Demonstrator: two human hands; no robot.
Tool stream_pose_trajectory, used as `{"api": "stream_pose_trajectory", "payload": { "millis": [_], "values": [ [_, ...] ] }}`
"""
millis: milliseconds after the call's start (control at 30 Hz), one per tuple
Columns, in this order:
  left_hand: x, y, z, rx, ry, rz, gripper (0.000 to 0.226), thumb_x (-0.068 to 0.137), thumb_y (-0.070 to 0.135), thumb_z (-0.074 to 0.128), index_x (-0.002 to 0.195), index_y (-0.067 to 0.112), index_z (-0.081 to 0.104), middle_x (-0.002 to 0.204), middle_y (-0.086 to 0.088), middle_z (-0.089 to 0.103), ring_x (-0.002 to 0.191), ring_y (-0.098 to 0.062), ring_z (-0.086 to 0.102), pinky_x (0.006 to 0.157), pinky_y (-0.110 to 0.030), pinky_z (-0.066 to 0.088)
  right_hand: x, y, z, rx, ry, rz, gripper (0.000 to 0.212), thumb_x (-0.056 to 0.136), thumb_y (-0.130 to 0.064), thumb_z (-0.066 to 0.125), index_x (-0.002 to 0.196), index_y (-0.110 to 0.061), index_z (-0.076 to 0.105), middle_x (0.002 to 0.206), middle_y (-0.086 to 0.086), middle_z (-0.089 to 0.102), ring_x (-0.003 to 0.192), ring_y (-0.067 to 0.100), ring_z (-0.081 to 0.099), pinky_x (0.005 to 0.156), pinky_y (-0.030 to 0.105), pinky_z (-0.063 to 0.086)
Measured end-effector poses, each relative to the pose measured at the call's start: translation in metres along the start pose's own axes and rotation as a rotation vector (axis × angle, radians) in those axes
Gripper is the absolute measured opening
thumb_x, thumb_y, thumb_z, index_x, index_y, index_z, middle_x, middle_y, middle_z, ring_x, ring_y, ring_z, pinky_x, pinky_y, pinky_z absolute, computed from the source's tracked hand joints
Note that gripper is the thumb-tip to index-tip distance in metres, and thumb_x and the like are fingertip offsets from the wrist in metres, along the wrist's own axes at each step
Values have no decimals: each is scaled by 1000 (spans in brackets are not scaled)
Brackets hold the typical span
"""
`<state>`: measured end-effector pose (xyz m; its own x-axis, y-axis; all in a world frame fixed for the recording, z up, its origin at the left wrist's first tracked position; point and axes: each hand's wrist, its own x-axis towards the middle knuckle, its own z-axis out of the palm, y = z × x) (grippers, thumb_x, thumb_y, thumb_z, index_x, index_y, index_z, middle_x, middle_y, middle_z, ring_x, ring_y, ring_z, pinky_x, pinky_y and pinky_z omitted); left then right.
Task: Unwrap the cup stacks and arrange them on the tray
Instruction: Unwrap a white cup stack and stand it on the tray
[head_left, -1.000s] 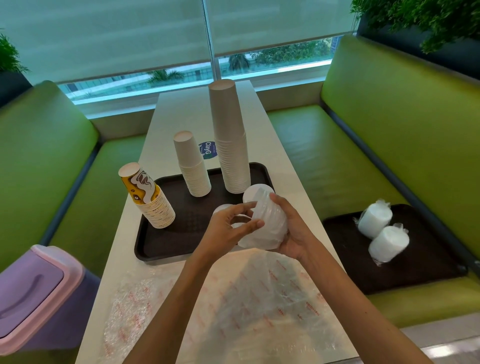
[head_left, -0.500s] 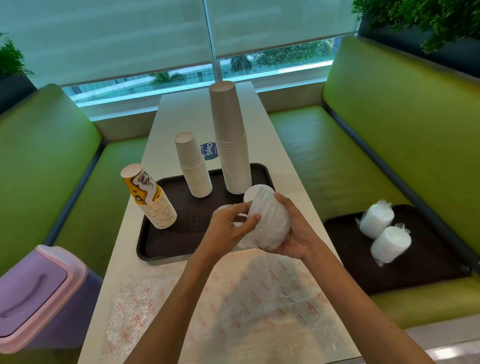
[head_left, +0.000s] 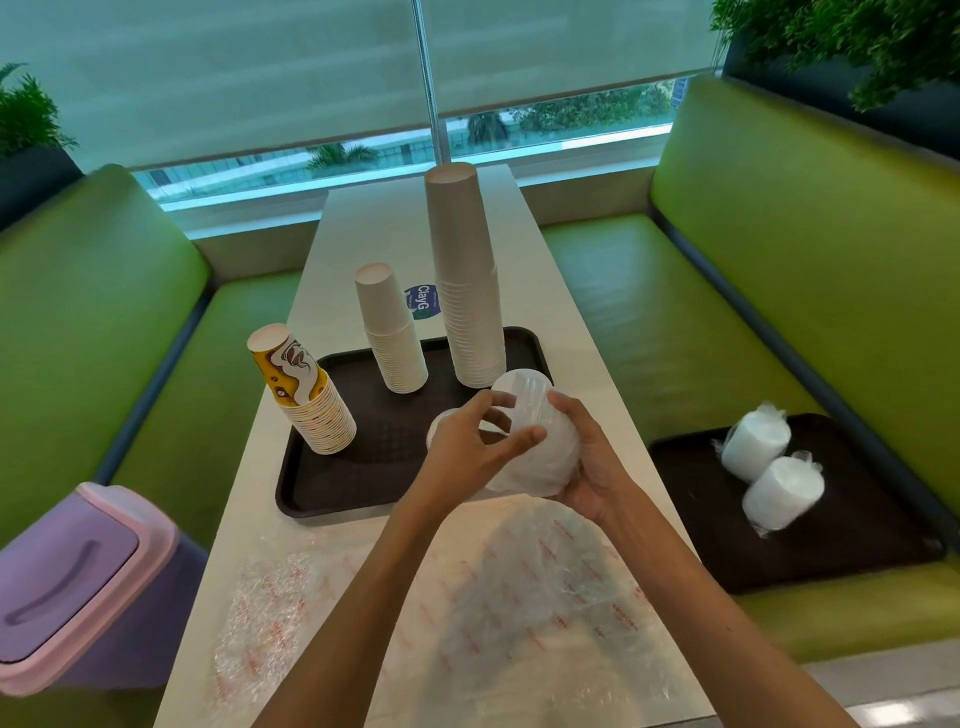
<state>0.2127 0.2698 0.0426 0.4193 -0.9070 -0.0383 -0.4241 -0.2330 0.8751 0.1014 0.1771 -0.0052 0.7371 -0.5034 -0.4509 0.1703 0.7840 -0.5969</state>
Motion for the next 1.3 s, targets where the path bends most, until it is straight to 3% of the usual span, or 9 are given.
{"api": "stream_pose_trajectory", "payload": {
  "millis": [167,267,367,533,667,767,933,1100,1300],
  "values": [
    [9,2,-3,92,36,-19,46,86,35,66,125,17,52,116,-4,63,98,-17,63,83,-36,57,-2,4,-6,156,-67,-49,115,36,-44,94,137,-14,48,126,22,61,103,37,65,67,46,57],
    [12,7,1,226,144,-6,48,86,27,64,129,15,46,118,-4,61,98,-21,63,86,-40,56,-3,5,-8,243,-98,-93,107,27,-40,96,123,-11,58,103,19,69,85,33,70,58,43,57],
    [17,12,3,242,257,-17,46,85,27,63,127,13,48,113,-5,63,95,-22,63,84,-39,55,-4,6,-6,296,-118,-132,96,26,-40,96,111,-11,63,98,18,71,82,32,70,58,44,58],
    [31,18,-1,-103,299,-101,38,90,21,62,124,10,50,111,-3,60,99,-17,59,86,-31,52,4,5,-14,372,-95,-148,102,30,-42,95,121,-15,57,104,20,69,90,36,68,67,48,59],
    [47,21,-16,-605,251,-319,14,93,16,56,106,10,54,101,-9,57,79,-16,55,64,-23,48,7,0,-23,396,-70,-157,101,27,-43,95,117,-13,60,108,20,68,93,37,68,67,49,59],
    [61,13,-37,-861,331,-370,3,93,14,53,95,17,53,94,-7,56,74,-14,51,62,-22,44,10,-8,-31,386,0,-178,107,23,-47,95,119,-15,59,111,19,66,98,37,64,65,48,59],
    [87,-52,-48,-629,412,-460,25,95,17,51,120,11,52,116,-11,56,80,-13,53,63,-23,45,16,-21,-43,376,74,-221,118,25,-50,94,131,-18,51,121,17,61,105,37,62,69,48,58],
    [96,-111,-29,-387,316,-589,28,97,17,49,123,8,54,114,-12,55,88,-19,54,65,-26,47,22,-31,-49,366,85,-254,113,22,-50,94,124,-18,56,112,16,67,100,35,64,66,47,58],
    [105,-126,-15,-80,265,-516,34,97,18,45,127,5,56,127,-14,58,116,-28,53,95,-36,43,25,-34,-54,369,48,-261,107,23,-48,94,120,-18,58,107,16,70,94,35,68,67,48,58]
  ]
}}
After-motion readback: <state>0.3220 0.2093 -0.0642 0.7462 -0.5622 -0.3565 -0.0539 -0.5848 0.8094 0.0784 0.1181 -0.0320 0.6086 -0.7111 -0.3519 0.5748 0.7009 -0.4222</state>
